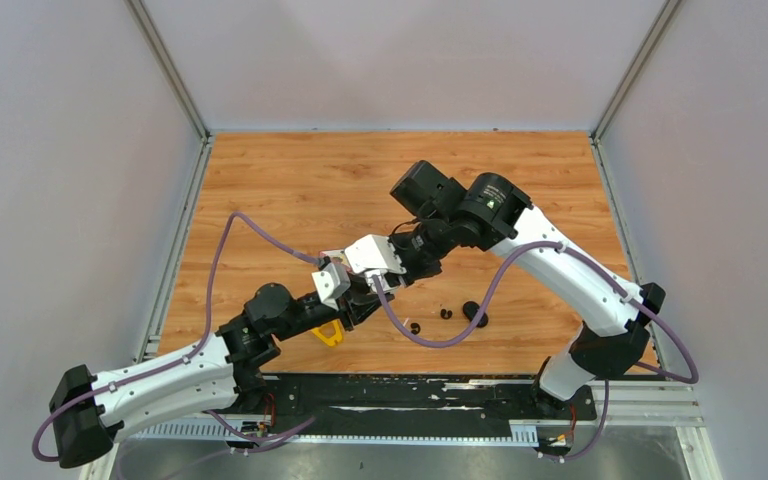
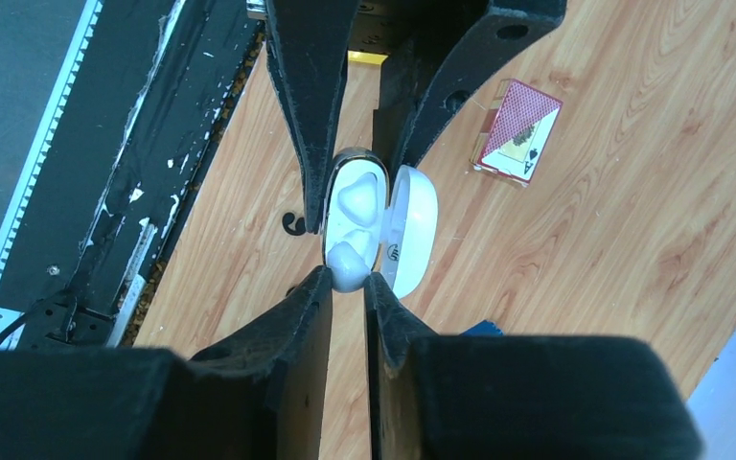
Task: Insert the wireless bluetooth earbuds into the charging case
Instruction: Place the earbud in the charging case, then place the charging case at the center of the board.
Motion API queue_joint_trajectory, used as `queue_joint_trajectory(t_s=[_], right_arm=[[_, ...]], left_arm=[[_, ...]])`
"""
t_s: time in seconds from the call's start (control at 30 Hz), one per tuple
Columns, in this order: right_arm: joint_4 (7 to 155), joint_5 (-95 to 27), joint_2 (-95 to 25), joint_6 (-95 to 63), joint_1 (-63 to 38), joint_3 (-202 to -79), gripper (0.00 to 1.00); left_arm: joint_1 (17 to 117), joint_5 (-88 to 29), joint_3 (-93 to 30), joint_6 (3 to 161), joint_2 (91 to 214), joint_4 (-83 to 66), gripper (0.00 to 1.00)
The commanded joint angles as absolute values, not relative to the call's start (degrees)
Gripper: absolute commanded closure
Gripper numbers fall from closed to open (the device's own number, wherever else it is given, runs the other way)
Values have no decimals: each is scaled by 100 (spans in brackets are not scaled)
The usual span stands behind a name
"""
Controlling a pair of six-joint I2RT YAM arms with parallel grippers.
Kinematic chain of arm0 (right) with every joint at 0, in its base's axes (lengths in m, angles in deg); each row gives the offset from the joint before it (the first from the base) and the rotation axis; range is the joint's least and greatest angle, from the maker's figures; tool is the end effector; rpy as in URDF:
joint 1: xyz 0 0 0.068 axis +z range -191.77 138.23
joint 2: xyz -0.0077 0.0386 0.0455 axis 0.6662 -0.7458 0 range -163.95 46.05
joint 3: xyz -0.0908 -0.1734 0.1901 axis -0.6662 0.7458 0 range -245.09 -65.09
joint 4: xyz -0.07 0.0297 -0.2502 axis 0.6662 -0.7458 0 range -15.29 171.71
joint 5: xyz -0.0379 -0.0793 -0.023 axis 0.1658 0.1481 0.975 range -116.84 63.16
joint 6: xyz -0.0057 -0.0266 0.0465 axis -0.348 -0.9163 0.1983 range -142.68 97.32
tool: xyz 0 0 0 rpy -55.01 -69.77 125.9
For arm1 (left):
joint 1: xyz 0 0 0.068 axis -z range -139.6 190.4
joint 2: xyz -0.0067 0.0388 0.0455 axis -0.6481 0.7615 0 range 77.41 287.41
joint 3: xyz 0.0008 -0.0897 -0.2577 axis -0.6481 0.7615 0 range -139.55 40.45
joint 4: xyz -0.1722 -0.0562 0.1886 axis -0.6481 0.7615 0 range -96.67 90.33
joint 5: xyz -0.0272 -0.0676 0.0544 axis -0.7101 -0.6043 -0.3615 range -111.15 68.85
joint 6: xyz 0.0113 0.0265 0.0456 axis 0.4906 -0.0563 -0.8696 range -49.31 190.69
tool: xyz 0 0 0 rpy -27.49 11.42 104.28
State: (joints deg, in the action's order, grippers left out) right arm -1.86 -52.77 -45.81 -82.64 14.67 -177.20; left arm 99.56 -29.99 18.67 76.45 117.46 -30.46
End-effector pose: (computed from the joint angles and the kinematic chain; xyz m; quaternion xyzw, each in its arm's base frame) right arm 0.1447 0.2463 0.4238 -0.8332 0.4556 0.2113 0.2315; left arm 0.0866 -0.1557 0.2740 0.3521 0.5732 -0.4399 0.5950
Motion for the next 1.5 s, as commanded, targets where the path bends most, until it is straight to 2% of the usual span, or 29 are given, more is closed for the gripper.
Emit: queue_joint_trajectory(t_s=[0.0,0.13,0.6,0.7,0.77,0.9,1.0,1.1,1.2,1.3,1.47], right_arm=[[200,-4946,-4660,-8106,1465,-17770,82],[220,-4819,-4710,-7995,1461,-17838,82],[423,-4702,-4604,-7739,1465,-18086,73],[350,-4764,-4572,-7738,1464,-18317,65],[309,-4804,-4544,-7678,1462,-18376,53],[410,-4747,-4502,-7567,1448,-18218,48],[274,-4941,-4579,-7559,1355,-18233,38],[-107,-5379,-4748,-7644,1282,-18339,33],[-153,-5552,-4715,-7712,1281,-18113,32],[-103,-5655,-4655,-7588,1174,-18001,33],[-1,-6237,-4446,-7296,219,-17744,34]], left_arm=[[9978,-3051,1802,7704,11562,-3445,100],[9981,-3029,1809,7693,11585,-3442,100],[9976,-3003,1856,7759,11672,-3582,100],[9981,-3001,1848,7739,11665,-3572,100],[9975,-3001,1835,7729,11684,-3561,100],[9979,-3018,1830,7736,11710,-3603,100],[9981,-3036,1822,7754,11718,-3628,100],[9976,-3017,1819,7754,11689,-3588,100],[9977,-2803,1838,7807,11690,-3583,100],[9981,-2044,1786,8098,11921,-3559,100],[9981,-1088,1397,9130,13105,-3055,100]])
